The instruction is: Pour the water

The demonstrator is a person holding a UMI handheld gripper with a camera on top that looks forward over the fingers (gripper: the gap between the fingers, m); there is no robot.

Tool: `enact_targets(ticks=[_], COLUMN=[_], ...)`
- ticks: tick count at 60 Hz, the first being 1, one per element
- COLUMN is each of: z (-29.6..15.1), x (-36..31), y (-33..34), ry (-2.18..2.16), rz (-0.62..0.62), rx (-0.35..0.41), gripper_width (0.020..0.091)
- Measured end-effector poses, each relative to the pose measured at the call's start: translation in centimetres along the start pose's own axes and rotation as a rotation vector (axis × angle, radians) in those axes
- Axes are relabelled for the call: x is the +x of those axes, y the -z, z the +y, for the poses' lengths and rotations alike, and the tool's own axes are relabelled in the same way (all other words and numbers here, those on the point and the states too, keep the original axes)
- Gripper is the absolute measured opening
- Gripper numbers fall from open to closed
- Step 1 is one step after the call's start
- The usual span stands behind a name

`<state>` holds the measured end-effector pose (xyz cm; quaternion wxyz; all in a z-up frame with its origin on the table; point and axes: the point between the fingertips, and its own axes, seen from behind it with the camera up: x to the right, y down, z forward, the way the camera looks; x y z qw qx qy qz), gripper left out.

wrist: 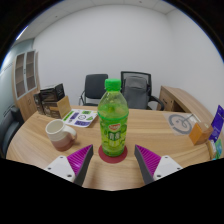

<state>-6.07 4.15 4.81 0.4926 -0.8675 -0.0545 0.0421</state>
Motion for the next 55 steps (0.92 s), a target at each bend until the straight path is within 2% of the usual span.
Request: enact_targets(ticks=[7,12,31,42,55], z=[2.0,1.5,-5.0,-8.0,-9.2], x=[-1.4,-2.4,-5.3,-5.1,-4.1], y=[6.0,10.4,21.4,24.4,25.3], ry=[-0.061,-0.091,-0.177,-0.141,-0.142], rz=[0.039,0.078,0.134,0.154,0.172], rx=[-0.078,-0.099,-0.012,0.049,0.069], gripper_width=[0.0854,0.0853,0.0854,0.0853,0.0851])
